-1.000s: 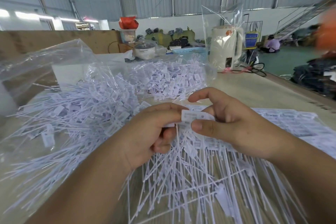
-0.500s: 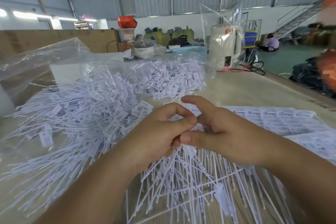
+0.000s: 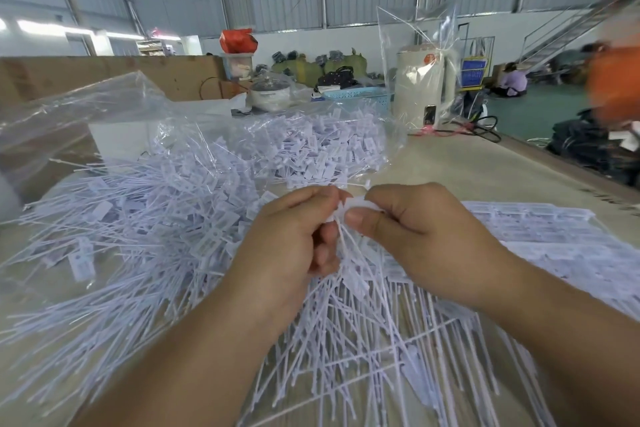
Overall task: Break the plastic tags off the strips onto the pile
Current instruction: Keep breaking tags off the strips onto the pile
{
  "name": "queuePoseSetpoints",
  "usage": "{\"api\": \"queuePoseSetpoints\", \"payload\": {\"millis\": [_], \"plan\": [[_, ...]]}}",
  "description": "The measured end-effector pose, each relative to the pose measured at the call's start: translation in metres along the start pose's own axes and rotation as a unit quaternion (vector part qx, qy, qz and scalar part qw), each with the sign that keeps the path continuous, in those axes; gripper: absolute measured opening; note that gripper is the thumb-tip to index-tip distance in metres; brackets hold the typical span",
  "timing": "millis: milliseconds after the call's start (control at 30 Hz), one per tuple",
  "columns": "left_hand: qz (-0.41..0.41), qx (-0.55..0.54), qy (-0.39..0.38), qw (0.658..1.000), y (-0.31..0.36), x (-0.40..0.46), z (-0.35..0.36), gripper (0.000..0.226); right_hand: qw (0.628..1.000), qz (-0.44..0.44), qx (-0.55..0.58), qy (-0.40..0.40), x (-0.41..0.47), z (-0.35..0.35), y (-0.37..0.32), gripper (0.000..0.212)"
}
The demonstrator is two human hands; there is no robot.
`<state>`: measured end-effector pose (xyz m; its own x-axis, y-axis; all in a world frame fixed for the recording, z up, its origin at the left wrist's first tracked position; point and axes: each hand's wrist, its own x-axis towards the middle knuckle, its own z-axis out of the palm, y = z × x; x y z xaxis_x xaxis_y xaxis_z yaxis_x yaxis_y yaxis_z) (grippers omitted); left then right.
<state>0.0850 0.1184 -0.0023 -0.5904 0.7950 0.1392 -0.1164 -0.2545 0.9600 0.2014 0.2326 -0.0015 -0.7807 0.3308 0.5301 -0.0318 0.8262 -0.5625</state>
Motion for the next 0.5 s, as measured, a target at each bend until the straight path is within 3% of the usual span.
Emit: {"api": "queuePoseSetpoints", "payload": {"millis": [300, 433, 500], "plan": [[-0.052, -0.184, 0.019, 0.981, 0.001, -0.007, 0.012, 0.034, 0.991, -0.052, -0.068, 0.100, -0.002, 0.013, -0.012, 0.043], [-0.059, -0.238, 0.103, 0.964, 0.004, 0.001, -0.002, 0.019, 0.983, -0.033, -0.065, 0.169, -0.001, 0.008, -0.013, 0.044], [-0.046, -0.216, 0.122, 0.968, 0.009, 0.006, -0.014, 0.016, 0.980, -0.021, -0.037, 0.192, 0.000, 0.000, -0.009, 0.045]]}}
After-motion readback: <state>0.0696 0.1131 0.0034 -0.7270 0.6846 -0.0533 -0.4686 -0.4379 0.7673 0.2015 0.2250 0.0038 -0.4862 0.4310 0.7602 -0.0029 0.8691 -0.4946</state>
